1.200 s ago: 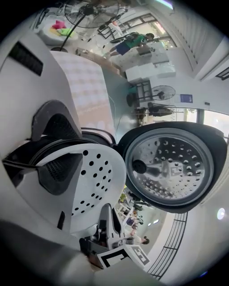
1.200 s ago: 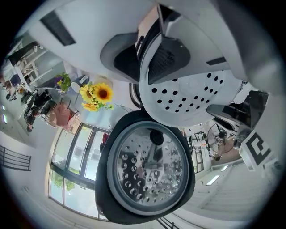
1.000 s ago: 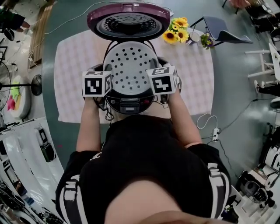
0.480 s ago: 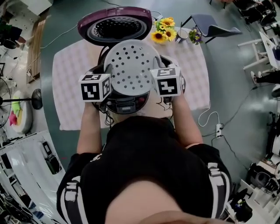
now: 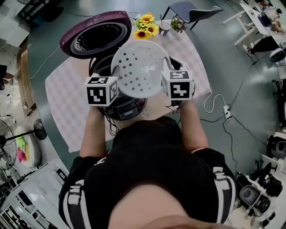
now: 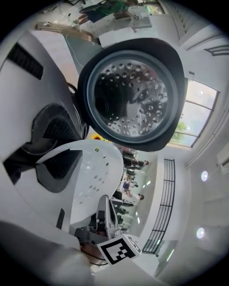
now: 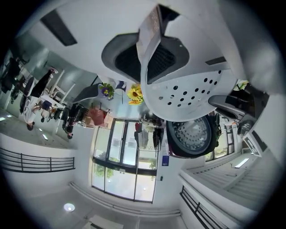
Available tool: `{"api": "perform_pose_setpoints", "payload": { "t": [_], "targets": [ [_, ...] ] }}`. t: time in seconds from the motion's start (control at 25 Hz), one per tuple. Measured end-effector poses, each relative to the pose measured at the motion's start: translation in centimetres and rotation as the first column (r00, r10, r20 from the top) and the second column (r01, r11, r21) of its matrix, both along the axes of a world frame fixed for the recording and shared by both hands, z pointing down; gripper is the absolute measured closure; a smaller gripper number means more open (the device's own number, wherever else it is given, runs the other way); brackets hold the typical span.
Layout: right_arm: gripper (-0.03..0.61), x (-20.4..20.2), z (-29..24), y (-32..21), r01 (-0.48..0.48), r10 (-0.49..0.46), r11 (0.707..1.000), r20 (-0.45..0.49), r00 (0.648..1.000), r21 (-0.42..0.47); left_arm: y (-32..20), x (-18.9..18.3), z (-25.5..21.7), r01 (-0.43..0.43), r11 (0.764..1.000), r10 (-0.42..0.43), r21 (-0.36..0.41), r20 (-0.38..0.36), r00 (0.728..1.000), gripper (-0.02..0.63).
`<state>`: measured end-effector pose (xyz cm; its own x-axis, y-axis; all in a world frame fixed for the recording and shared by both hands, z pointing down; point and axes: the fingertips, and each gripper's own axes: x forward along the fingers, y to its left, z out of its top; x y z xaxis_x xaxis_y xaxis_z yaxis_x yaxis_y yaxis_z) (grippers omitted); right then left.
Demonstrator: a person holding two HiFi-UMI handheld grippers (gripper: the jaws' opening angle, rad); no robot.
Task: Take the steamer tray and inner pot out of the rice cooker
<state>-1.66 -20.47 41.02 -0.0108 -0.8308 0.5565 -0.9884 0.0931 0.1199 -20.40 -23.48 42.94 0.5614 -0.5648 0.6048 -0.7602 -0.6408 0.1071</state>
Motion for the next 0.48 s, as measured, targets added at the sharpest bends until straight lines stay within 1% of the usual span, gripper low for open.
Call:
{"api": "perform_pose_setpoints", "payload": {
  "t": [0.12, 0.24, 0.36, 0.48],
  "targets": [
    [0.534, 2.0, 0.2, 1.4, -0.054, 0.054, 0.998, 0.021, 0.998, 0.009, 0.2, 2.3, 0.6, -0.053, 0.999, 0.053, -0.007, -0.006, 0.999, 0.569],
    [0.537, 4.4, 0.2, 2.2, -0.096, 0.095, 0.995, 0.051, 0.994, 0.025, 0.6, 4.8, 1.0, -0.088, 0.996, 0.087, -0.013, -0.014, 0.996, 0.568],
    [0.54, 6.7, 0.6, 2.7, -0.116, 0.114, 0.993, 0.068, 0.991, 0.022, 1.2, 6.8, 1.2, -0.101, 0.995, 0.101, -0.011, -0.008, 0.995, 0.568],
    [0.54, 8.3, 1.3, 2.6, -0.109, 0.108, 0.994, 0.074, 0.991, 0.012, 1.4, 8.2, 1.2, -0.09, 0.996, 0.09, -0.004, 0.0, 0.996, 0.566]
  ]
}}
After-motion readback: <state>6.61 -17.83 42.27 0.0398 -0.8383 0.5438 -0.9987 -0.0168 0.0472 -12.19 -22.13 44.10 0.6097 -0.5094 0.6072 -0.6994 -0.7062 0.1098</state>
